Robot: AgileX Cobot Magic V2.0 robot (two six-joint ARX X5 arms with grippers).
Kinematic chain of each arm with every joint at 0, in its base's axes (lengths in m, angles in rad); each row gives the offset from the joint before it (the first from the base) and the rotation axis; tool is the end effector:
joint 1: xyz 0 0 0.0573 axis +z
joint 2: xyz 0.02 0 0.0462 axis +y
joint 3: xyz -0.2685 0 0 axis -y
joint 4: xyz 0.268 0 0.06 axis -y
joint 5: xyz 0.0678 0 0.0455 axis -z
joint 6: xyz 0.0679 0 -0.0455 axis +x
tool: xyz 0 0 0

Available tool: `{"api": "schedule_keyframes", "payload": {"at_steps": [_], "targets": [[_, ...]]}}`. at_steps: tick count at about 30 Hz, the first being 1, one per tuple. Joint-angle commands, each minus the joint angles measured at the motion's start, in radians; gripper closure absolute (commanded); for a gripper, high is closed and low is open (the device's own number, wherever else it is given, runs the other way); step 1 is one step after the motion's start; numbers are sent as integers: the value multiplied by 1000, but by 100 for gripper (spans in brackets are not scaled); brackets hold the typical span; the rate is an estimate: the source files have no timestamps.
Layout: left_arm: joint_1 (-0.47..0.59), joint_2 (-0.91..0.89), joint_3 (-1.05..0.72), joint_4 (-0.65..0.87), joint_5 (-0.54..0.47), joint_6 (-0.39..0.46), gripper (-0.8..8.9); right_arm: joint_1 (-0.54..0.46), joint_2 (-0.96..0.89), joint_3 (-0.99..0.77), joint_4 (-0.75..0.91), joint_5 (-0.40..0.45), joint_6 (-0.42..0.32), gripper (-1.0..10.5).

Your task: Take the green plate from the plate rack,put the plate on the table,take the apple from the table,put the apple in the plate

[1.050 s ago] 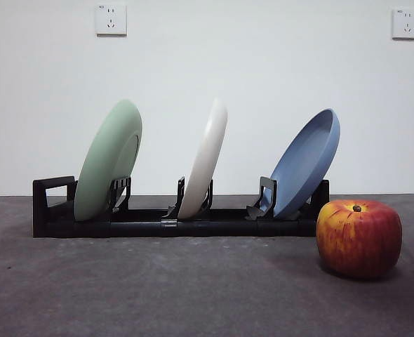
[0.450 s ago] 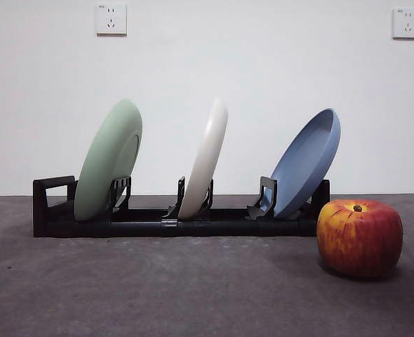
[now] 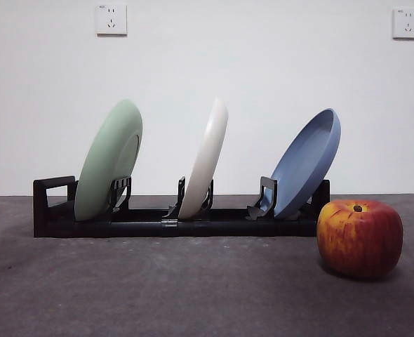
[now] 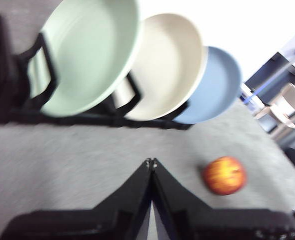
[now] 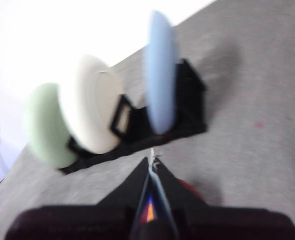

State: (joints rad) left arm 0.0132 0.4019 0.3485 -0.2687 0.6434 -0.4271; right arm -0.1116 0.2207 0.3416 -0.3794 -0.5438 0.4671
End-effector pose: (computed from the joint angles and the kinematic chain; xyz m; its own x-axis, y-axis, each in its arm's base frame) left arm 0.1601 -0.0386 0.2155 0.7668 -0.5898 -0.2533 0.3772 0.7332 -0.5658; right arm 0.1416 0.0195 0.2220 0.8798 0.4220 -0.2188 -0.2444 0.7962 0.5534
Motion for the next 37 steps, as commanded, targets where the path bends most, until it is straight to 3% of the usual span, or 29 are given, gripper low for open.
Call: {"api": "schedule_keyframes", "payload": {"at_steps": [1,10,19,23,24,28,30,37], "targets": [[0,71,157,-82,44,73,821,0,110,152,-58,-47,-97,958],[-6,314,680,-452,98,270,821,1,443,639,-340,-268,-297,958],[-67,555,1107,-771,97,404,818,1,655,988,-618,-272,-472,927],[-105,630,1203,-816,96,414,811,1,709,1073,-674,-272,-489,780],[-116,645,1219,-816,97,413,789,1,717,1090,-688,-272,-494,737],[-160,679,1239,-787,80,402,459,2,750,1128,-716,-271,-498,535],[-182,695,1239,-783,47,383,351,5,764,1138,-722,-271,-498,431],[-257,768,1239,-763,-84,380,336,90,795,1141,-721,-237,-497,407]]}}
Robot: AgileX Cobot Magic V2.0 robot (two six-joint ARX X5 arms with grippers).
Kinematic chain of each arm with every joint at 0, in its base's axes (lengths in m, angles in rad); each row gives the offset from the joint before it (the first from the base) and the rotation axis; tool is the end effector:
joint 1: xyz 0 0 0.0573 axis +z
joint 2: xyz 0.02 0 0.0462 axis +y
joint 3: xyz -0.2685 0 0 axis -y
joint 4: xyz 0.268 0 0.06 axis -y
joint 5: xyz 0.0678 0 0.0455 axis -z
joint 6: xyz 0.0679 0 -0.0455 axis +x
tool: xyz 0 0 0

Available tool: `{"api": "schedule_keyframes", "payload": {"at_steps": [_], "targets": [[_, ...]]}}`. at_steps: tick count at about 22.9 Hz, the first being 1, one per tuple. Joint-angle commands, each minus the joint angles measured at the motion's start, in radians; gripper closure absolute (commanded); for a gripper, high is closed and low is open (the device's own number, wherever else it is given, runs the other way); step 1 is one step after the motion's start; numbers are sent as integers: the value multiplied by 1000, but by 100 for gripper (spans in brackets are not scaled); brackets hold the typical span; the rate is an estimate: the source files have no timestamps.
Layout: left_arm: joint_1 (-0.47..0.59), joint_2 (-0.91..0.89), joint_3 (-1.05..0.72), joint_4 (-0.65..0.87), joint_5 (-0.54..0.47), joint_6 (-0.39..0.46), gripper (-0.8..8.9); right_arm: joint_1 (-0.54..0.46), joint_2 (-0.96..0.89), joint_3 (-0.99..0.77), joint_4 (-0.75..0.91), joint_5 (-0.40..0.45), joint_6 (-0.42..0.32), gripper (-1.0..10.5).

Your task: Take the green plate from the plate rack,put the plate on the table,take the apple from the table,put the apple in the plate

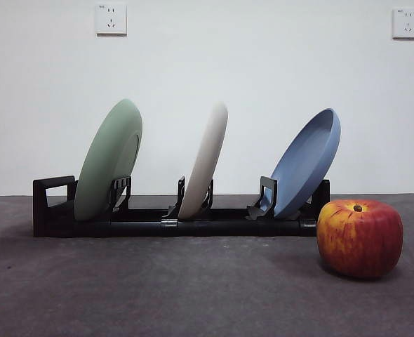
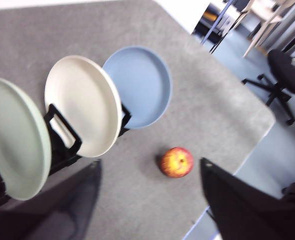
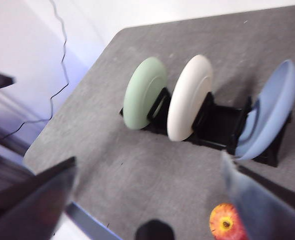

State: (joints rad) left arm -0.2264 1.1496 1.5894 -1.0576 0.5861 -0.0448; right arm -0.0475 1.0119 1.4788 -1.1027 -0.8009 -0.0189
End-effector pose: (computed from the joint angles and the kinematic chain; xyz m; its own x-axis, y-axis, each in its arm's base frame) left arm 0.2143 -0.0879 0.4449 0.5376 -0.6914 -0.4826 0.6005 0.7157 -0.3566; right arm 0.1846 0.0400 0.4370 0.5935 0.6906 -0.4133 -0.5551 0.7231 0.4111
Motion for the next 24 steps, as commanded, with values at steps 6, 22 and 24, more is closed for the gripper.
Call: {"api": "schedule_keyframes", "payload": {"at_steps": [6,22,24], "targets": [[-67,113,-2,126,-171,-4,336,116,36,3,3,103,-8,410],[-122,497,-2,345,-512,-11,337,273,91,4,92,193,44,411],[-122,536,-2,346,-512,-11,338,278,93,4,93,197,44,411]]}}
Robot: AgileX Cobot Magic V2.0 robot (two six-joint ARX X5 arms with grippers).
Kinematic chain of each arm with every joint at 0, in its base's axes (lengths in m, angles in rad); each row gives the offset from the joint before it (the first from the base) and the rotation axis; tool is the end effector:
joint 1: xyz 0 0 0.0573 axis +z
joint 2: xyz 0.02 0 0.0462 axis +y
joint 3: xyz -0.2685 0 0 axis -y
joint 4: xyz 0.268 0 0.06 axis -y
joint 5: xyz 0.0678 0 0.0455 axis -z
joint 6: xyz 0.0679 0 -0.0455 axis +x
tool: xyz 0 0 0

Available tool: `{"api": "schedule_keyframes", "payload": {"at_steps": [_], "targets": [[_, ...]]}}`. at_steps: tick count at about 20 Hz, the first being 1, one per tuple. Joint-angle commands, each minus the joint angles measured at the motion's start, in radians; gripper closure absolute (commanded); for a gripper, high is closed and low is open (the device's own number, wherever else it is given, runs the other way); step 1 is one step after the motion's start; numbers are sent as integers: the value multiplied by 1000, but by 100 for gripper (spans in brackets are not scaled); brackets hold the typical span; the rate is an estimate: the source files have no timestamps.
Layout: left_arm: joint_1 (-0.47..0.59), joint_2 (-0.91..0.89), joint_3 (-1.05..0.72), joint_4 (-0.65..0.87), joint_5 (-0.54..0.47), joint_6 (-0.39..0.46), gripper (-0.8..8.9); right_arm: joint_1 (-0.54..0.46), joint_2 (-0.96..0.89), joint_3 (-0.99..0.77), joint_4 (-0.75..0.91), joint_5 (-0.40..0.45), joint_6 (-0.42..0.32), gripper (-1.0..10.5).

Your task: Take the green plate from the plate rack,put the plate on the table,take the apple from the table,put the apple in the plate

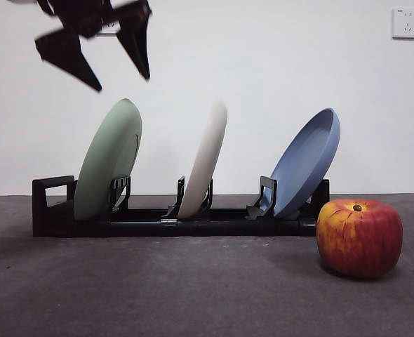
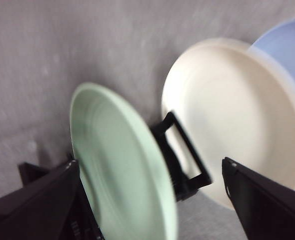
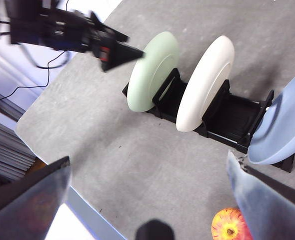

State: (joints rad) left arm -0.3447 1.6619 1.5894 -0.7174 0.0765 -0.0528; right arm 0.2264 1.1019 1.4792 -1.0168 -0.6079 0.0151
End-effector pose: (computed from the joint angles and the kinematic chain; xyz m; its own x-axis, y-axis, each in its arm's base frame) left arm 0.3855 -0.1439 0.3151 0.6347 -0.3091 -0.7082 0.3517 0.9316 -0.0914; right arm 0.2104 0.0883 0.4238 0.5136 0.7044 -0.4899 -0.6220 0.6990 0.3529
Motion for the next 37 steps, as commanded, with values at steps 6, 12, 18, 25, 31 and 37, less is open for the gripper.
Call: {"api": "schedule_keyframes", "payload": {"at_steps": [6,12,18,25,31,37], "targets": [[-3,88,-2,2,2,-3,343,4,8,4,7,15,8,412],[-3,87,-2,0,2,-3,346,4,8,4,16,15,8,412],[-4,87,-2,0,134,-3,745,4,8,4,23,15,8,415],[-13,87,-2,0,163,-3,822,4,8,4,23,14,8,415],[-14,79,43,-31,159,-3,822,4,8,4,23,14,8,415],[-68,79,378,-226,167,14,822,4,9,4,31,14,8,415]]}}
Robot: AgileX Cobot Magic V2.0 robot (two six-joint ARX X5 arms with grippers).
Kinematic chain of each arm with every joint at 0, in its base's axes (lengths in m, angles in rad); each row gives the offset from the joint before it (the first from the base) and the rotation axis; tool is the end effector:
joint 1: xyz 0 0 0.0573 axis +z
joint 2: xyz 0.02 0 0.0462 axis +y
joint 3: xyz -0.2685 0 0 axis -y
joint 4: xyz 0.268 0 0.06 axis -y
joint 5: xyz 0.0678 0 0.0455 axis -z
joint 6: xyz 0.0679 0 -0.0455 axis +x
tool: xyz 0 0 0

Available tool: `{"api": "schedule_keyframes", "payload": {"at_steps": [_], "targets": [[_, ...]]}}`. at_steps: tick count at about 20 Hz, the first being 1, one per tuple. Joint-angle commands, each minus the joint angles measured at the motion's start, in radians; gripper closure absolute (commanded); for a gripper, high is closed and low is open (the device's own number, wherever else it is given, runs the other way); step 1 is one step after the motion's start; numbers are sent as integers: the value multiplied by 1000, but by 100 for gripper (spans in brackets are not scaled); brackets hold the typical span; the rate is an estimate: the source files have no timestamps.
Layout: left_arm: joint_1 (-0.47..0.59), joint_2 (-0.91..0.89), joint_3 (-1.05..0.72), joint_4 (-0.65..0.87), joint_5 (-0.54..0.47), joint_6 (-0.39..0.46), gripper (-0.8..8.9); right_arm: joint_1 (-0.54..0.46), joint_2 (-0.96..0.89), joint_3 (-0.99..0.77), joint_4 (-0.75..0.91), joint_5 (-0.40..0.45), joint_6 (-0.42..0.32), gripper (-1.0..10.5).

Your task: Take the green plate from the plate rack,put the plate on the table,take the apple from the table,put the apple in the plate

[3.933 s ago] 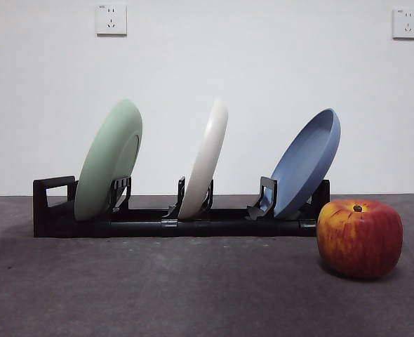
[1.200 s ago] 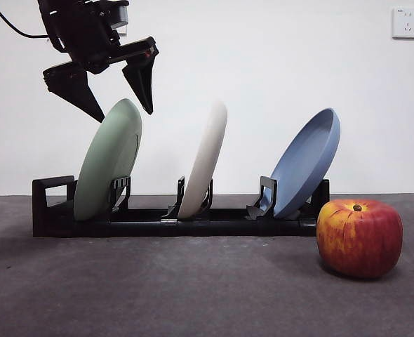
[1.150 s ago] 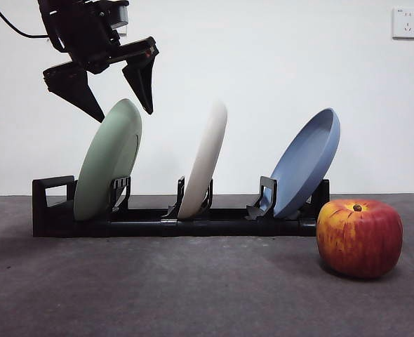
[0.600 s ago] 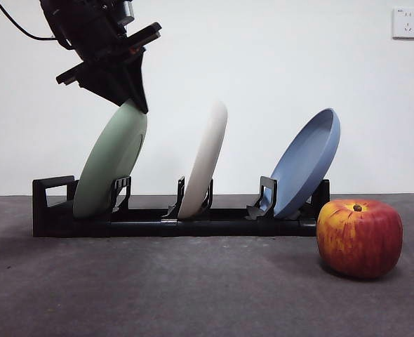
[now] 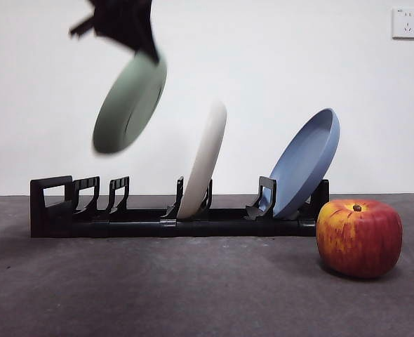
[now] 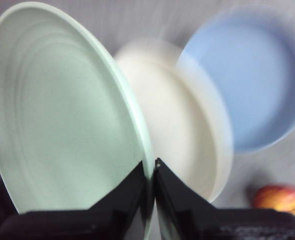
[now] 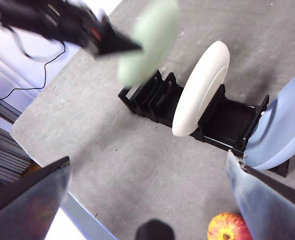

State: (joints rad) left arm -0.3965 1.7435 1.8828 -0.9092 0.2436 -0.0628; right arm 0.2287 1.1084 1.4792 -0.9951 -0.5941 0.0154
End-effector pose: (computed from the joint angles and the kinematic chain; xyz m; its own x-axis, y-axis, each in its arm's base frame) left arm 0.3804 -0.1770 0.3716 0.5496 -0.4916 -0.6755 0.4932 0.8435 -0.2126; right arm 0.2144 0.0889 0.4243 0.5279 0.6976 -0.4844 -0.6214 0.7061 0.3397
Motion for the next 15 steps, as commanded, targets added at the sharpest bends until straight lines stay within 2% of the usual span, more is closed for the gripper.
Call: {"api": "schedule_keyframes", "payload": {"at_steps": [1,5,7,15], "targets": [[-29,-3,146,-70,0,26,822,2,2,4,8,1,8,415],[-105,-3,409,-299,-6,99,822,2,2,4,10,1,8,415],[-155,-3,510,-423,-40,137,822,2,2,4,12,1,8,415],[-452,-154,500,-427,-290,145,822,1,2,4,9,1,10,415]]}}
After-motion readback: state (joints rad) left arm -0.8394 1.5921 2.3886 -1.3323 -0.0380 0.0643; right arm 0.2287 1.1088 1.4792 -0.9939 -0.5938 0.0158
